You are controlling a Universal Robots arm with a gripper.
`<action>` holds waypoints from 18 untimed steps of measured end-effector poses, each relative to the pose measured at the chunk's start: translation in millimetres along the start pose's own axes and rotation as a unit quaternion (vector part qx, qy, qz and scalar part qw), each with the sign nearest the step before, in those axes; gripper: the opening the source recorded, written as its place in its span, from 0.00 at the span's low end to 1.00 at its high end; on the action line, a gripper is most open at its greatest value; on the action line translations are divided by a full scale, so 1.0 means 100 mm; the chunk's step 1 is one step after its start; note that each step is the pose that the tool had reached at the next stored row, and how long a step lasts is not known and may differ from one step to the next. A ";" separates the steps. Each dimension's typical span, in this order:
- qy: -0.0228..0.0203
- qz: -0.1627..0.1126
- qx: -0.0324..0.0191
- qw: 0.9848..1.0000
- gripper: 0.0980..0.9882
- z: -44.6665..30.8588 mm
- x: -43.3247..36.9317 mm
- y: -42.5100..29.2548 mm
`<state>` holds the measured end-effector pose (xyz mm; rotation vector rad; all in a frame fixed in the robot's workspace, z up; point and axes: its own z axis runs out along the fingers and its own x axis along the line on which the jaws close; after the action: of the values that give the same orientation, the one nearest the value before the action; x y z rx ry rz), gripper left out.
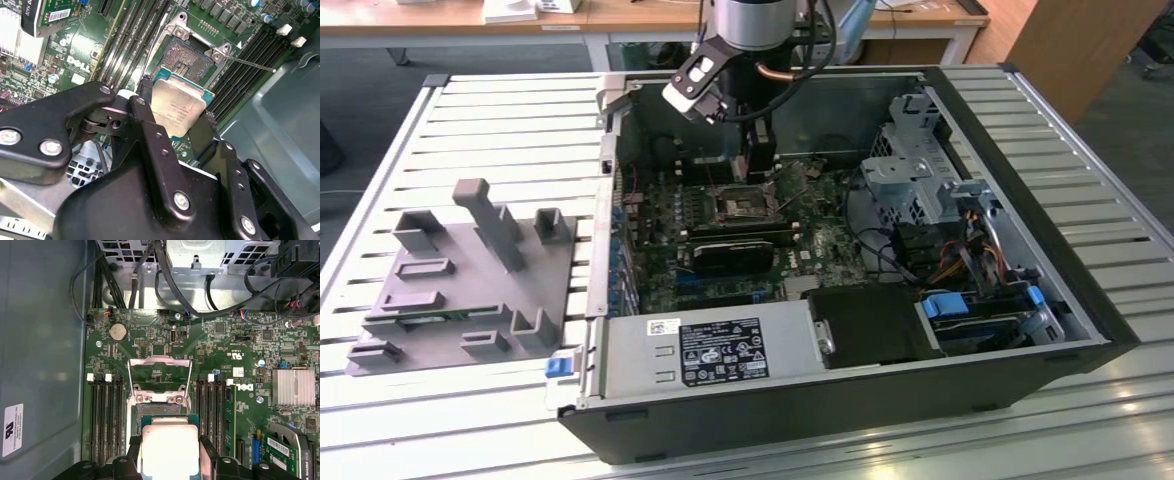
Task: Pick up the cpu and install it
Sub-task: 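Place the cpu into insertion slot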
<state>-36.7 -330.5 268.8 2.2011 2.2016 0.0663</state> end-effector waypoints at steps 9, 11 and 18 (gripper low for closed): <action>0.000 0.000 0.000 1.000 0.50 0.026 0.000 -0.001; 0.000 0.000 0.000 1.000 0.50 0.031 0.000 -0.002; 0.000 0.000 0.000 1.000 0.50 0.048 0.000 -0.002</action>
<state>-36.7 -330.5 264.0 2.2011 2.2016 0.0666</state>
